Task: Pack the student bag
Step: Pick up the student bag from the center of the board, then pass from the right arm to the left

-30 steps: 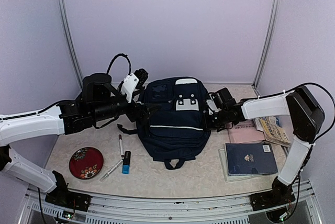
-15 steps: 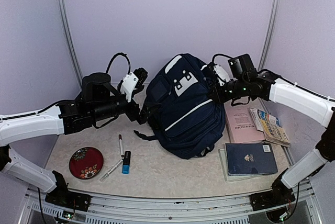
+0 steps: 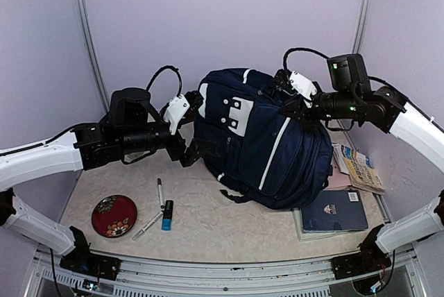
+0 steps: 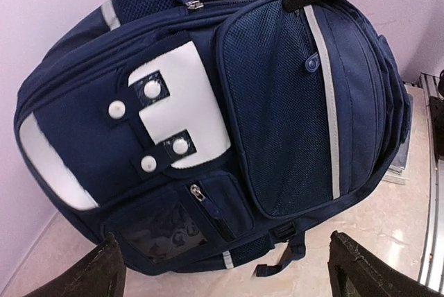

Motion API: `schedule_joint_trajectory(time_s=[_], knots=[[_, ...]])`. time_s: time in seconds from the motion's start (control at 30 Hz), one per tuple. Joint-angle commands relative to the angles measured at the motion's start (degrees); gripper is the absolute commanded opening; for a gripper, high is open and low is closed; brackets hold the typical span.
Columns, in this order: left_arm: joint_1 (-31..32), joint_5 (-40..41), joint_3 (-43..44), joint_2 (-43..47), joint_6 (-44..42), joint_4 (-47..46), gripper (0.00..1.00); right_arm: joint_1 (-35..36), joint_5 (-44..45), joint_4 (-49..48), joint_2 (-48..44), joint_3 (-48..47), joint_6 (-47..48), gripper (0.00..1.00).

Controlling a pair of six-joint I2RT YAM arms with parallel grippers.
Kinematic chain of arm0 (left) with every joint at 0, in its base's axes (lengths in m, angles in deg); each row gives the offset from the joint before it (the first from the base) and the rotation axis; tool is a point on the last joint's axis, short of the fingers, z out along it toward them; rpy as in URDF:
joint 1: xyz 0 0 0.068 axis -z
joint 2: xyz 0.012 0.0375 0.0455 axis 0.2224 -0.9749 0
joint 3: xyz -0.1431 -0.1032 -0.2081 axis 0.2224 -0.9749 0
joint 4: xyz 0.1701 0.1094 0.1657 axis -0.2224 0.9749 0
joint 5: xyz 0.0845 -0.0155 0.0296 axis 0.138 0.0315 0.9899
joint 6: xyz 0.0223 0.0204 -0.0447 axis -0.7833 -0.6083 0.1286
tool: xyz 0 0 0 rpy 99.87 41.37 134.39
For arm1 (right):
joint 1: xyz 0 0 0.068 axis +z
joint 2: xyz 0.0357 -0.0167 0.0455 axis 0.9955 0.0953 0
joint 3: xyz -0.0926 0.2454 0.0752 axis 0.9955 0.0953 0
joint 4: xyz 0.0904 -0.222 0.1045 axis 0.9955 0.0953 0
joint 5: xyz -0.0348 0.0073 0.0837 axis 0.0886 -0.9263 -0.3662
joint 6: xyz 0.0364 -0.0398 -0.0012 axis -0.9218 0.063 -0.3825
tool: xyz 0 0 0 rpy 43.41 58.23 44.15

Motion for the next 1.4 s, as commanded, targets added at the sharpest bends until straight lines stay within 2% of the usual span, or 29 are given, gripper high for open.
schedule_joint_trajectory(time_s=[0.0, 0.23, 0.4, 0.5, 0.57, 0.7, 0.8, 0.83, 0.87, 0.93, 1.03, 1.07, 1.1, 1.13, 1.2, 1.27, 1.37], knots=[[0.1, -5.4, 8.1, 0.1, -2.2, 9.6, 0.99, 6.9, -1.6, -12.3, -5.3, 0.9, 10.6, 0.00], [-2.9, -14.9, 14.1, 0.7, -1.5, 17.5, 0.99, 19.0, 5.8, -16.5, -6.0, 8.7, 17.4, 0.00], [-2.7, -8.7, 18.7, -0.5, -3.2, 21.6, 0.99, 27.0, 12.2, -15.5, -2.9, 10.5, 22.1, 0.00], [-1.4, -6.4, 20.6, -2.4, -6.9, 27.0, 0.99, 28.9, 13.3, -14.7, -1.3, 10.3, 23.2, 0.00], [-0.4, -3.1, 18.9, -2.7, -8.6, 28.2, 0.99, 29.3, 13.0, -14.1, -0.6, 10.0, 23.3, 0.00], [0.1, 0.9, 14.6, -1.9, -10.4, 26.0, 0.99, 29.9, 12.7, -13.6, -0.5, 10.6, 23.9, 0.00], [0.0, 6.9, 11.9, -2.1, -11.6, 21.8, 0.99, 29.9, 12.6, -15.4, -1.6, 12.2, 24.4, 0.00], [0.0, 7.8, 11.2, -2.2, -11.9, 21.2, 0.96, 29.9, 12.4, -16.5, -2.3, 13.3, 24.5, 0.00], [-0.1, 7.4, 11.1, -2.3, -12.0, 21.2, 0.90, 29.9, 12.1, -17.7, -3.3, 14.2, 24.5, 0.00], [-0.1, 3.4, 11.8, -2.4, -11.9, 22.7, 0.65, 29.9, 11.8, -20.2, -5.3, 16.3, 24.5, 0.00], [0.2, -4.9, 11.3, -1.3, -11.6, 22.3, 0.16, 29.9, 11.8, -24.8, -8.6, 19.8, 23.3, 0.00], [0.3, -5.9, 10.1, -0.7, -11.1, 20.8, 0.04, 29.9, 11.8, -26.0, -9.4, 20.7, 22.7, 0.00], [0.4, -6.3, 8.9, -0.1, -10.3, 19.4, 0.00, 29.9, 11.8, -27.0, -10.2, 21.0, 22.1, 0.00], [0.5, -6.4, 8.0, 0.4, -9.9, 18.4, 0.00, 29.9, 9.7, -27.4, -10.6, 20.7, 20.9, 0.08], [0.5, -6.3, 7.7, 0.2, -9.1, 17.7, 0.00, 29.9, 5.7, -26.5, -10.9, 17.9, 16.3, 0.42], [0.5, -5.4, 7.9, -0.1, -8.1, 16.7, 0.00, 29.9, 1.8, -25.2, -10.3, 13.8, 10.8, 0.69], [0.5, -3.9, 7.0, 0.2, -7.4, 14.0, 0.00, 29.7, -0.8, -23.1, -8.8, 6.9, 1.6, 0.84]])
